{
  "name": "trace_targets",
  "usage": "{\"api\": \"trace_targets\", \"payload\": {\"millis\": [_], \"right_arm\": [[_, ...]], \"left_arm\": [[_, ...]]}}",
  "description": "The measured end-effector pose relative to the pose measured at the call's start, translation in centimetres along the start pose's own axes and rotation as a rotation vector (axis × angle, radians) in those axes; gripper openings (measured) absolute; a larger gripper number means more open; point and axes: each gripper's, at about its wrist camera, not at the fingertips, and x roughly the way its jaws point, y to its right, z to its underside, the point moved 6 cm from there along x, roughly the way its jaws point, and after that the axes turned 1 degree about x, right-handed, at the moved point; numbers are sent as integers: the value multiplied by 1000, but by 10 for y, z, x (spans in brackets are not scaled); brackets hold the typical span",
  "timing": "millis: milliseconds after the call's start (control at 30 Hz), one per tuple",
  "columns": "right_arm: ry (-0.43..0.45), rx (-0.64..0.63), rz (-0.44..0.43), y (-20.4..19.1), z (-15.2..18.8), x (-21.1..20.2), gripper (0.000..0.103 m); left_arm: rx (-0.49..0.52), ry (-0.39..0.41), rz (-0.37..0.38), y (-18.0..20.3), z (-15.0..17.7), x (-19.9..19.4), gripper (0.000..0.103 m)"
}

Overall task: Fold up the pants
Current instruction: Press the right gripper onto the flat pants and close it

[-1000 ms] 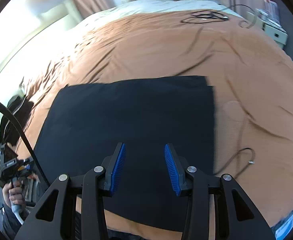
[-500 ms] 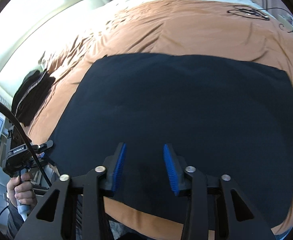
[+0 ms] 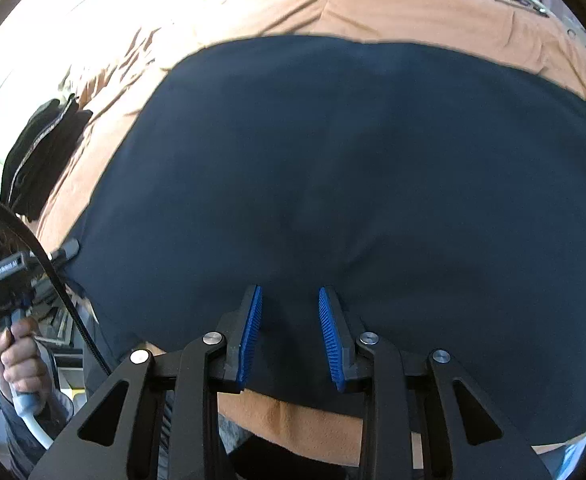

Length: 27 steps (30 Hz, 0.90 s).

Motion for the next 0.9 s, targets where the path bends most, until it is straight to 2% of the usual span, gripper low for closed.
{"api": "trace_targets", "payload": {"millis": [33,100,467,567,600,633,733,900], "right_arm": [[11,-2,3,0,-5,-2,27],[23,7,0,3,-13,-6,27],[44,-1,-35,1,-56,11,27],[35,-9,9,11,-66,27,27],[32,-6,25,17,-66,30,25],[28,0,38,24,-66,34,15],[16,35,47,50,-71,37,2],[33,60,90,82,-76,28,1]], "left_arm": [[-3,0,-1,0,0,1,19],[-7,3,-3,-1,-1,2,22],[-63,37,-4,-4,-2,11,22],[-64,38,-7,-1,0,12,22],[-69,41,-6,-1,-1,12,23],[-75,44,-4,-1,-1,11,26],[-86,66,8,-2,-1,8,34],[-107,76,8,-3,1,11,34]]}}
